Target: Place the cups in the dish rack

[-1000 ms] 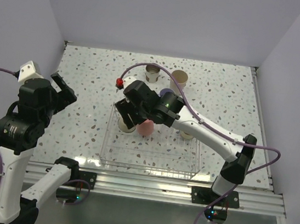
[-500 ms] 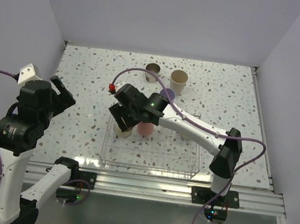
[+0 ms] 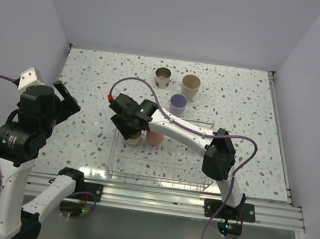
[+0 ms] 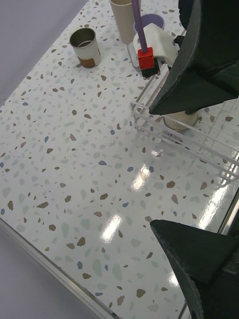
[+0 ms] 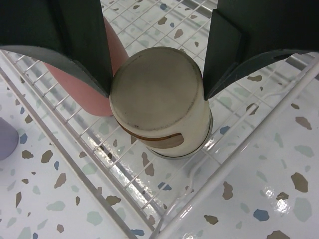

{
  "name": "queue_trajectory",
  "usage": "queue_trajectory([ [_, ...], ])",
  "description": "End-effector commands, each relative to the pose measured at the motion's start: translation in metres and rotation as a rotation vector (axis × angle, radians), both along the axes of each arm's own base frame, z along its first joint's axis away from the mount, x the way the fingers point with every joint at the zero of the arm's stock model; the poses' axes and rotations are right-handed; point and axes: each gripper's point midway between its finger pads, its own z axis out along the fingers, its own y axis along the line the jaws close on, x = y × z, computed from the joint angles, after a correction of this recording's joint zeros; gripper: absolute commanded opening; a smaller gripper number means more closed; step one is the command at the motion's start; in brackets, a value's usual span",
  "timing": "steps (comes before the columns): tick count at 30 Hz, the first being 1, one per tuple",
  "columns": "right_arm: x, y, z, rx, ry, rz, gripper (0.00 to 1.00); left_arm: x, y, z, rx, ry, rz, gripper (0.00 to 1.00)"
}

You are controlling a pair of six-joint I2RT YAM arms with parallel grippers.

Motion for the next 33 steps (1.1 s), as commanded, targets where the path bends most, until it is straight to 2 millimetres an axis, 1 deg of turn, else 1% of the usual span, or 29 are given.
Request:
queue_trajectory([
  [1,0.015,0.003,0.023,0.003,-0.092,-0.015,0.00,-0.003,0.002,0.009,0.001,-0.018,0.009,0.89],
  [6,0.016,0.005,0.019,-0.006,-0.090,-0.009,0.00,-0.005,0.003,0.005,0.003,-0.014,0.010,0.89],
  [9,0.015,0.007,0.017,-0.002,-0.080,-0.004,0.18,-0.005,0.003,0.005,0.006,-0.012,0.009,0.89],
  [10,0.015,0.007,0.017,-0.003,-0.080,-0.002,0.28,-0.005,0.003,0.005,0.008,-0.011,0.009,0.89],
  [13,0.015,0.007,0.016,-0.005,-0.080,0.000,0.43,-0.004,0.003,0.007,0.010,-0.013,0.010,0.89],
  [16,0.015,0.007,0.017,-0.007,-0.081,0.001,0.54,-0.004,0.003,0.009,0.010,-0.017,0.009,0.89],
  [17,0.015,0.007,0.016,-0.011,-0.081,0.003,0.61,-0.004,0.003,0.009,0.011,-0.016,0.008,0.89],
  [18,0.015,0.006,0.016,-0.013,-0.081,0.003,0.66,-0.004,0.004,0.009,0.014,-0.014,0.009,0.89],
  [23,0.015,0.006,0.018,-0.013,-0.085,0.001,0.84,-0.003,0.003,0.011,0.011,-0.019,0.008,0.89],
  [24,0.016,0.004,0.018,-0.015,-0.089,-0.002,0.93,-0.003,0.003,0.011,0.011,-0.018,0.008,0.89],
  [25,0.016,0.004,0.019,-0.013,-0.089,-0.003,0.97,-0.003,0.003,0.011,0.011,-0.018,0.008,0.89],
  [27,0.016,0.004,0.023,-0.010,-0.092,-0.002,0.98,-0.002,0.003,0.011,0.011,-0.016,0.007,0.89],
  [30,0.014,0.005,0.037,0.019,-0.096,-0.002,0.98,-0.002,0.003,0.012,0.013,-0.017,0.006,0.89],
  [31,0.014,0.008,0.053,0.061,-0.104,0.000,0.98,-0.001,0.003,0.013,0.014,-0.019,0.005,0.89],
  [32,0.012,0.010,0.062,0.083,-0.107,0.005,0.98,0.000,0.003,0.015,0.015,-0.023,0.005,0.89],
  [33,0.012,0.013,0.080,0.125,-0.113,0.010,0.98,0.002,0.003,0.016,0.017,-0.026,0.004,0.89],
])
